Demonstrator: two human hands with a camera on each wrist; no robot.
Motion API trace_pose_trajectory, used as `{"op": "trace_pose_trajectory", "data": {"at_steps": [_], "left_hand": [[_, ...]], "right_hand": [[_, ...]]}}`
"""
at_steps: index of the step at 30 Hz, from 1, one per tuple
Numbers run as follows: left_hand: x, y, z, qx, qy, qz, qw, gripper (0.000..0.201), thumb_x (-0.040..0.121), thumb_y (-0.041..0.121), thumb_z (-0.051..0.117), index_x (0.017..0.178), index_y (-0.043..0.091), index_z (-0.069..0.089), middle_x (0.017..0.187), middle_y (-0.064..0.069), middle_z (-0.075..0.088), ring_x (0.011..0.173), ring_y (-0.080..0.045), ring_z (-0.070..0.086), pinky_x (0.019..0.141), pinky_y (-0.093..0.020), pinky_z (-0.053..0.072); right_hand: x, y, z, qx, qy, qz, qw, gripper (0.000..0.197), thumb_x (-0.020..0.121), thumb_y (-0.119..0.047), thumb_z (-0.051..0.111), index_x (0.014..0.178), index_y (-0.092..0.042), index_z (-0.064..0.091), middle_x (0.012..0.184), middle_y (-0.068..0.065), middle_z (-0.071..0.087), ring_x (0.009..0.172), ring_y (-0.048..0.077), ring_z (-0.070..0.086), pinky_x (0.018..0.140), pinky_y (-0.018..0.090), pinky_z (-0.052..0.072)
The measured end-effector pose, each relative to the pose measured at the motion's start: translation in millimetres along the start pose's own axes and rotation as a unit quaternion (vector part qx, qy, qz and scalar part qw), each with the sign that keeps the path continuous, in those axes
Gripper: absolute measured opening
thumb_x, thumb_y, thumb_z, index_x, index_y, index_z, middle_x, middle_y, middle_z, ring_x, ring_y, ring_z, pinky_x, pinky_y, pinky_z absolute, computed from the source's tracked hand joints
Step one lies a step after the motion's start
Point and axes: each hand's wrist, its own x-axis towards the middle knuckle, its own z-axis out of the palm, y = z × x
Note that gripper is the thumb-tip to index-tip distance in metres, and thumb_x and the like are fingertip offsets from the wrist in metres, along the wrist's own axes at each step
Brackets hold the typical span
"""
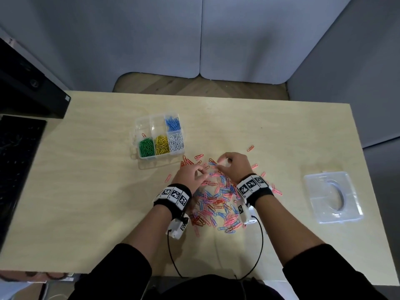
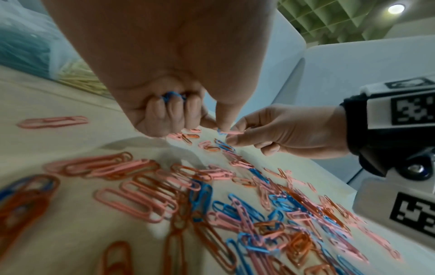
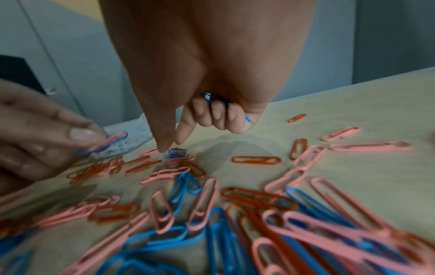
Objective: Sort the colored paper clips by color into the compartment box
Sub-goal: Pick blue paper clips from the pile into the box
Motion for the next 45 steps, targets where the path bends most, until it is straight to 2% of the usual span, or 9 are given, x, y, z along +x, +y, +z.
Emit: {"op": "trace_pose_trajectory", "data": {"at_steps": [10, 15, 18, 25, 28, 32, 35, 40, 45], "left_hand": [[-6, -3, -14, -0.030, -0.028, -0.035, 0.999, 0.020, 0.098, 0.019, 0.049, 0.086, 0.004, 0.055, 0.073, -0.006, 0.056, 0.066, -0.020, 0.048, 0.055, -0.029, 0.029], [-10, 1, -14, -0.014, -0.022, -0.053, 0.998, 0.010, 0.090, 0.013, 0.054, 0.083, 0.009, 0.050, 0.065, 0.003, 0.047, 0.056, -0.010, 0.039, 0.055, -0.010, 0.034], [-13, 2, -13, -0.013, -0.001, -0.073, 0.997, 0.011, 0.091, 0.011, 0.053, 0.086, 0.011, 0.042, 0.064, 0.001, 0.046, 0.058, -0.018, 0.041, 0.053, -0.023, 0.031], [-16, -5, -12, -0.051, -0.020, -0.076, 0.996, 0.030, 0.096, 0.008, 0.046, 0.123, 0.011, 0.059, 0.118, -0.007, 0.066, 0.108, -0.024, 0.060, 0.077, -0.018, 0.034], [-11, 3, -11, -0.110, -0.011, -0.123, 0.986, 0.027, 0.097, 0.012, 0.043, 0.094, 0.012, 0.070, 0.093, 0.005, 0.064, 0.088, -0.014, 0.056, 0.065, -0.020, 0.035], [-2, 15, 5, -0.176, 0.004, -0.144, 0.974, 0.028, 0.079, 0.020, 0.041, 0.054, 0.014, 0.050, 0.054, -0.006, 0.047, 0.053, -0.021, 0.043, 0.059, -0.030, 0.035], [1, 31, 14, -0.165, -0.020, -0.122, 0.978, 0.029, 0.079, 0.021, 0.041, 0.053, 0.013, 0.052, 0.058, -0.010, 0.050, 0.054, -0.021, 0.044, 0.058, -0.030, 0.036], [5, 45, 27, -0.146, -0.031, -0.088, 0.985, 0.040, 0.077, 0.047, 0.049, 0.065, 0.015, 0.069, 0.072, -0.009, 0.069, 0.076, -0.028, 0.066, 0.072, -0.036, 0.053], [4, 58, 36, -0.206, -0.031, -0.062, 0.976, 0.024, 0.087, 0.033, 0.072, 0.085, 0.010, 0.078, 0.084, -0.008, 0.075, 0.082, -0.018, 0.070, 0.075, -0.028, 0.054]], "right_hand": [[9, -8, 2, 0.027, -0.018, 0.012, 0.999, 0.015, 0.087, -0.022, 0.071, 0.079, -0.009, 0.071, 0.075, 0.002, 0.065, 0.071, 0.015, 0.057, 0.066, 0.024, 0.038], [0, 5, -5, 0.025, 0.006, 0.006, 1.000, 0.013, 0.080, -0.025, 0.078, 0.084, -0.016, 0.069, 0.076, 0.002, 0.064, 0.073, 0.015, 0.055, 0.067, 0.026, 0.041], [6, -1, 0, -0.024, -0.003, -0.009, 1.000, 0.019, 0.079, -0.032, 0.079, 0.091, -0.019, 0.073, 0.090, 0.001, 0.065, 0.084, 0.016, 0.059, 0.075, 0.028, 0.048], [5, 1, 7, 0.013, 0.007, -0.001, 1.000, 0.016, 0.090, -0.023, 0.066, 0.084, -0.009, 0.072, 0.084, 0.003, 0.069, 0.078, 0.017, 0.062, 0.069, 0.026, 0.048], [-7, 16, -2, 0.130, 0.026, 0.055, 0.990, 0.012, 0.089, -0.020, 0.070, 0.084, -0.009, 0.071, 0.080, 0.001, 0.070, 0.071, 0.010, 0.060, 0.065, 0.016, 0.046], [-20, 36, -9, 0.269, -0.007, 0.110, 0.957, 0.016, 0.088, -0.012, 0.071, 0.104, -0.011, 0.072, 0.093, 0.012, 0.074, 0.087, 0.021, 0.071, 0.078, 0.031, 0.057], [-26, 41, -14, 0.297, -0.038, 0.135, 0.945, 0.013, 0.093, -0.013, 0.065, 0.102, -0.013, 0.074, 0.100, 0.009, 0.074, 0.088, 0.017, 0.067, 0.071, 0.026, 0.051], [-40, 43, -23, 0.373, -0.054, 0.162, 0.912, 0.023, 0.096, -0.014, 0.059, 0.102, 0.004, 0.072, 0.071, 0.002, 0.059, 0.057, 0.009, 0.041, 0.054, 0.018, 0.035], [-54, 50, -27, 0.330, -0.066, 0.097, 0.937, 0.022, 0.093, -0.031, 0.065, 0.090, -0.013, 0.077, 0.084, 0.018, 0.072, 0.065, 0.021, 0.042, 0.064, 0.035, 0.039]]}}
